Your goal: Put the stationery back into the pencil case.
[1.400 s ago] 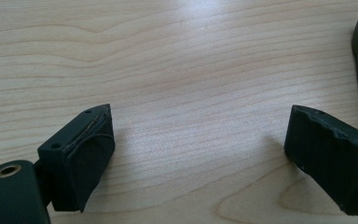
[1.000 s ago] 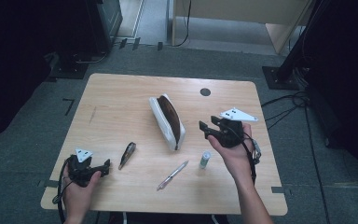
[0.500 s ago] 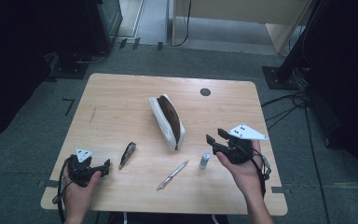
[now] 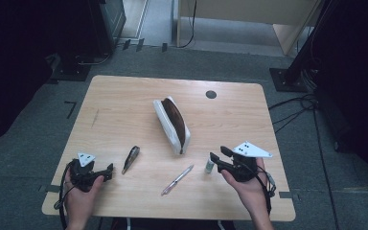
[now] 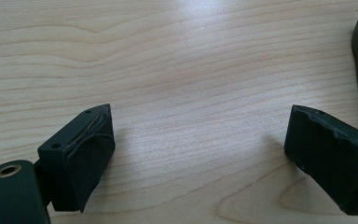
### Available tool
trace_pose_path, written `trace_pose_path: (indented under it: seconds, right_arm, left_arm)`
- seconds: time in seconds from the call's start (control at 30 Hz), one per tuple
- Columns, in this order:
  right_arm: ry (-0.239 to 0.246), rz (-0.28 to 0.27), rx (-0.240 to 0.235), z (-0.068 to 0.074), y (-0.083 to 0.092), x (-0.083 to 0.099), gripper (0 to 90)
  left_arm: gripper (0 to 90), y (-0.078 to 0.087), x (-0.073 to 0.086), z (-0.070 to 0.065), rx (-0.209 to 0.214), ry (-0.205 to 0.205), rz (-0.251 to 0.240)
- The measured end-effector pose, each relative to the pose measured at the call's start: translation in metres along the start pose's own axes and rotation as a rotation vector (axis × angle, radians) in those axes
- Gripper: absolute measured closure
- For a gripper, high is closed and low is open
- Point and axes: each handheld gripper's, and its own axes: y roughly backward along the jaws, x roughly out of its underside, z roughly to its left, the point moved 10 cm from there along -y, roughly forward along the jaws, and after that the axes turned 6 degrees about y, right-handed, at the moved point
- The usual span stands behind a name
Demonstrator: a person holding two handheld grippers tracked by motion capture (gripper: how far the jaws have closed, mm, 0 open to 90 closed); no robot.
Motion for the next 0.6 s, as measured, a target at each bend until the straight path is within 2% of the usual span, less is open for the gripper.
trace_pose_path:
  seconds: [0.33,0.6]
  right_arm:
    - [-0.014,0.027,-0.022,0.007,-0.011,0.021,51.5]
    - [-0.01,0.038,-0.007,0.004,-0.016,0.031,56.4]
  left_arm:
    - [8.7,0.0,0.0,0.0,0.002,-0.003,0.001]
    - [8.7,0.0,0.0,0.0,0.003,-0.003,0.0]
